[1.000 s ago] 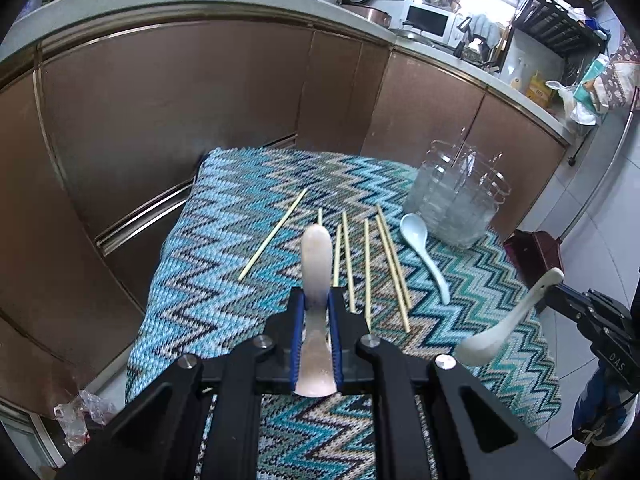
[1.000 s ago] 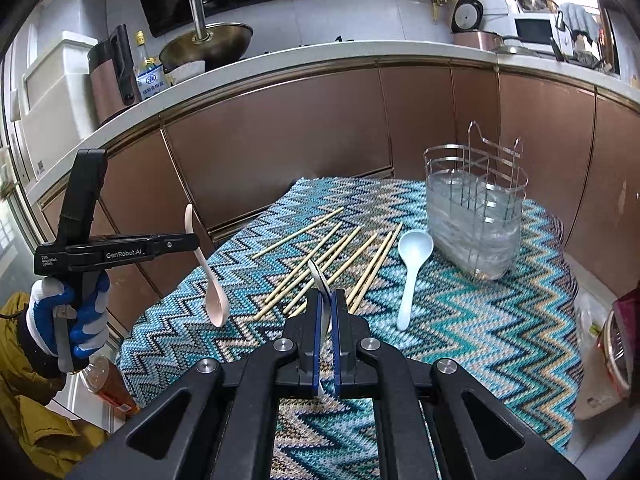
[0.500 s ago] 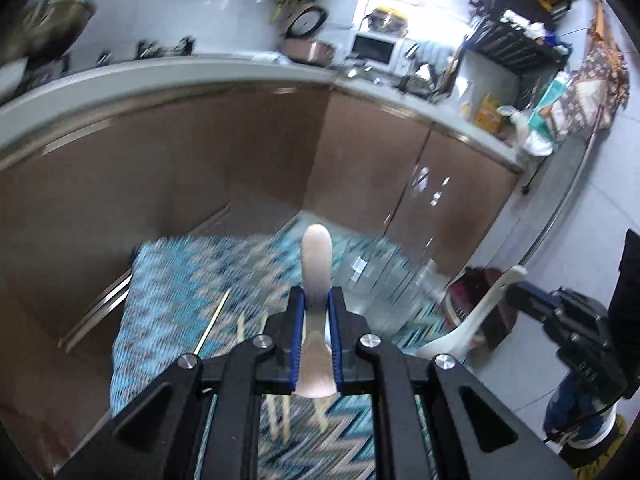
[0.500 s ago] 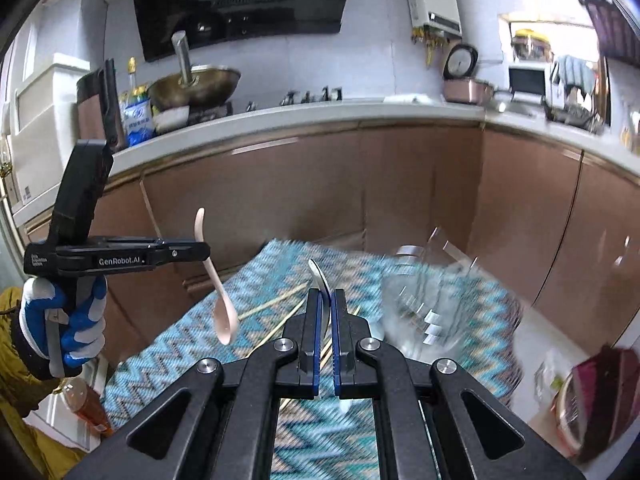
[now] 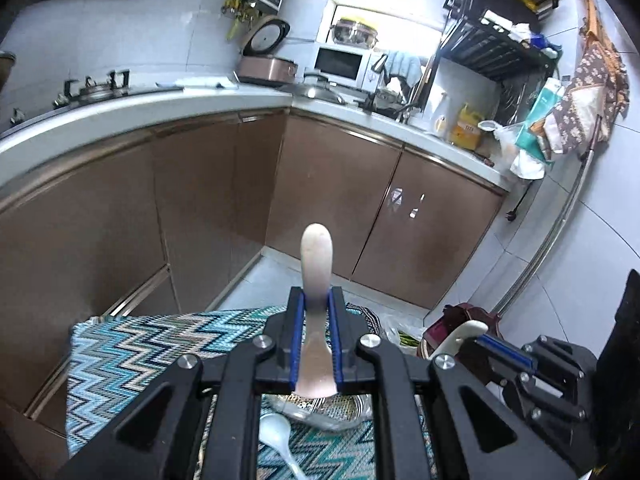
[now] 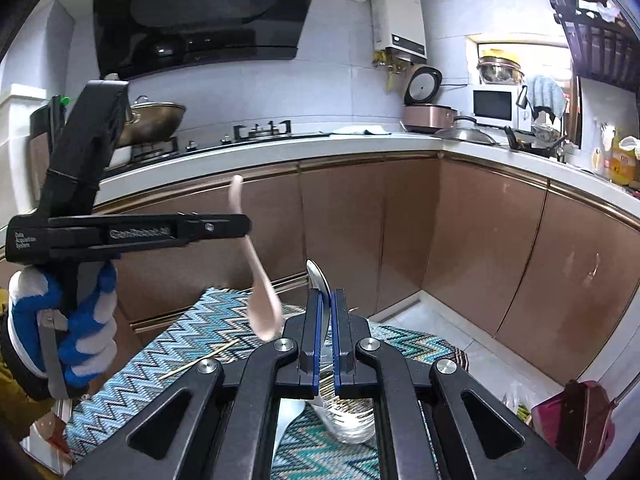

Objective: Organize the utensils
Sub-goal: 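Lower both spoons into the clear utensil holder and open both tools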

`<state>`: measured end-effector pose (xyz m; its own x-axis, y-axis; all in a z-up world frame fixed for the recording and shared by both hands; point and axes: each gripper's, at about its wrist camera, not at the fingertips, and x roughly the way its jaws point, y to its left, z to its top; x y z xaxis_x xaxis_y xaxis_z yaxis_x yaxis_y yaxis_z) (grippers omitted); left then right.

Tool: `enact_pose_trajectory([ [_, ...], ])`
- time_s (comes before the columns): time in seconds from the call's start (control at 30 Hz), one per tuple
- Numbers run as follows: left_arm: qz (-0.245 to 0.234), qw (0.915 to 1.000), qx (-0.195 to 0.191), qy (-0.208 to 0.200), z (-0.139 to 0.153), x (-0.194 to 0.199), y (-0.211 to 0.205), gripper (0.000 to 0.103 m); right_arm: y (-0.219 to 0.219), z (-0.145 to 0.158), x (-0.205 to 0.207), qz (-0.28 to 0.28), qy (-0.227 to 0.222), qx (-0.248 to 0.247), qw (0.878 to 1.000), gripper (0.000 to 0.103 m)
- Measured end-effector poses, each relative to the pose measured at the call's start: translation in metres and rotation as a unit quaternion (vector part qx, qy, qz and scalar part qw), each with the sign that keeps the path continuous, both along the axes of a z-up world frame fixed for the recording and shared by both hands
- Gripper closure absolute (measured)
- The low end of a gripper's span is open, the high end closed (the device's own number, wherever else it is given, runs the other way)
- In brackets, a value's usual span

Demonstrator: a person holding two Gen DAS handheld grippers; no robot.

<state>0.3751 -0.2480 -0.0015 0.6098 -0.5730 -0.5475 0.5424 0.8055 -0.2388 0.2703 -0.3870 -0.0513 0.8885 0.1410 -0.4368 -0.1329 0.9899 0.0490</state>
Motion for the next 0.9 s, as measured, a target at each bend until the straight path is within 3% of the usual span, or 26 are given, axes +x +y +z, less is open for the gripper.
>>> enact_pose_trajectory([
  [0.2, 0.005, 0.9997, 0.020, 0.013, -0.046, 0.022, -0.028, 0.092, -0.012, -0.035, 0.024, -0.017, 0.024, -0.001, 1.000, 0.099],
  [0.47, 0.004, 0.9988, 0.033, 0.035, -0.094, 0.037, -0.036, 0.091, -0.019, -0.090, 0.040, -0.028, 0.068, 0.011, 0.997, 0.098],
  [0.57, 0.002, 0.9988, 0.034, 0.035, -0.098, 0.036, -0.033, 0.085, -0.019, -0.101, 0.038, -0.031, 0.080, 0.017, 0.996, 0.096],
  [0.63, 0.003, 0.9990, 0.032, 0.030, -0.096, 0.032, -0.031, 0.067, -0.017, -0.102, 0.037, -0.034, 0.082, 0.017, 0.996, 0.093],
  [0.67, 0.007, 0.9992, 0.034, 0.022, -0.093, 0.028, -0.029, 0.058, -0.018, -0.102, 0.036, -0.037, 0.081, 0.019, 0.996, 0.087],
  [0.73, 0.012, 0.9993, 0.033, 0.008, -0.086, 0.020, -0.024, 0.058, -0.019, -0.100, 0.032, -0.044, 0.078, 0.022, 0.996, 0.080],
  [0.9, 0.027, 0.9995, 0.004, -0.014, -0.067, -0.010, 0.005, 0.058, -0.021, -0.092, 0.010, -0.052, 0.060, 0.030, 0.996, 0.076],
])
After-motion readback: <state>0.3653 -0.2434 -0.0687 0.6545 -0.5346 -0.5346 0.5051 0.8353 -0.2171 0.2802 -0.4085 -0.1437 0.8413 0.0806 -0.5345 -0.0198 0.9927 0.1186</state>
